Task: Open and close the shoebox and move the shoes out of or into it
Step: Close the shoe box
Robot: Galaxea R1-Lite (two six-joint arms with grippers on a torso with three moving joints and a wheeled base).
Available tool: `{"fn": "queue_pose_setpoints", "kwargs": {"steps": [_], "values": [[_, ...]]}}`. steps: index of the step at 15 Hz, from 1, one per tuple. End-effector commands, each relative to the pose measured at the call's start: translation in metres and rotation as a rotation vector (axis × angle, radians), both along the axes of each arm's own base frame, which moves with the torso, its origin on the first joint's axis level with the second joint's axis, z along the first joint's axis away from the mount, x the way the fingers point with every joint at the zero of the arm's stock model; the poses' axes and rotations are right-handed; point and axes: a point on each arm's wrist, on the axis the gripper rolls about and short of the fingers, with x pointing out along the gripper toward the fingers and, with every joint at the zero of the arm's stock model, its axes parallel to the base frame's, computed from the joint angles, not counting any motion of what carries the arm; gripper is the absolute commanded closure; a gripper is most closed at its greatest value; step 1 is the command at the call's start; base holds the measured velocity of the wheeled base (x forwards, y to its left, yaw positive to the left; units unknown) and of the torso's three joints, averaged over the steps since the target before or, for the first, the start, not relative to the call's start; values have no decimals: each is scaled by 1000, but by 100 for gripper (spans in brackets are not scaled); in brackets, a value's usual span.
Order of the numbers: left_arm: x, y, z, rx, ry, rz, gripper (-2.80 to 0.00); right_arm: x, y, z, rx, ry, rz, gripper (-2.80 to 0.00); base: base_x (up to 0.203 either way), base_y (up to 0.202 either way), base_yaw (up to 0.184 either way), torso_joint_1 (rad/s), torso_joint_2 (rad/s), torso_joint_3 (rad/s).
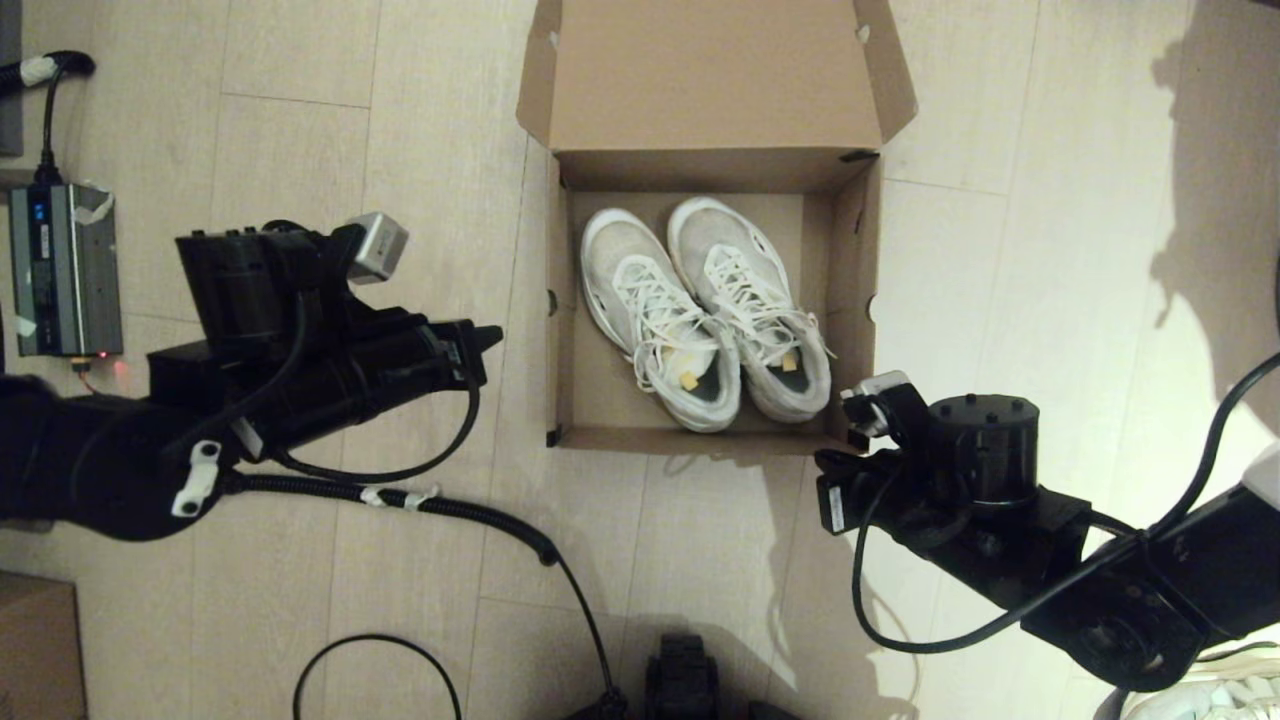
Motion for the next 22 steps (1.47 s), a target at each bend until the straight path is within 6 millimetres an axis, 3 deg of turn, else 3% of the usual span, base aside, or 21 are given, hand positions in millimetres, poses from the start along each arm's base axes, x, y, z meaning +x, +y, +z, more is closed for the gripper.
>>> {"fn": "queue_pose_setpoints", "kwargs": {"steps": [1, 6, 9, 13, 17, 22], "values": [[-5, 3, 8, -8, -25, 4, 0, 6, 3, -9, -6, 14, -2, 0, 0, 0, 0, 0, 0, 0], [-5, 3, 10, -9, -29, 2, 0, 3, 0, -5, 6, -8, -8, 0, 0, 0, 0, 0, 0, 0], [-9, 2, 14, -11, -39, -4, 0, -9, -6, 13, 20, -35, -7, 0, 0, 0, 0, 0, 0, 0], [-12, 1, 16, -14, -44, -7, 0, -27, -14, 23, 11, -13, -4, 0, 0, 0, 0, 0, 0, 0], [-14, 3, 18, -16, -52, -5, 0, -15, -10, 12, -2, 10, -12, 0, 0, 0, 0, 0, 0, 0], [-14, 5, 18, -16, -51, 2, 0, 23, -8, -8, 1, -6, -54, 0, 0, 0, 0, 0, 0, 0]]}}
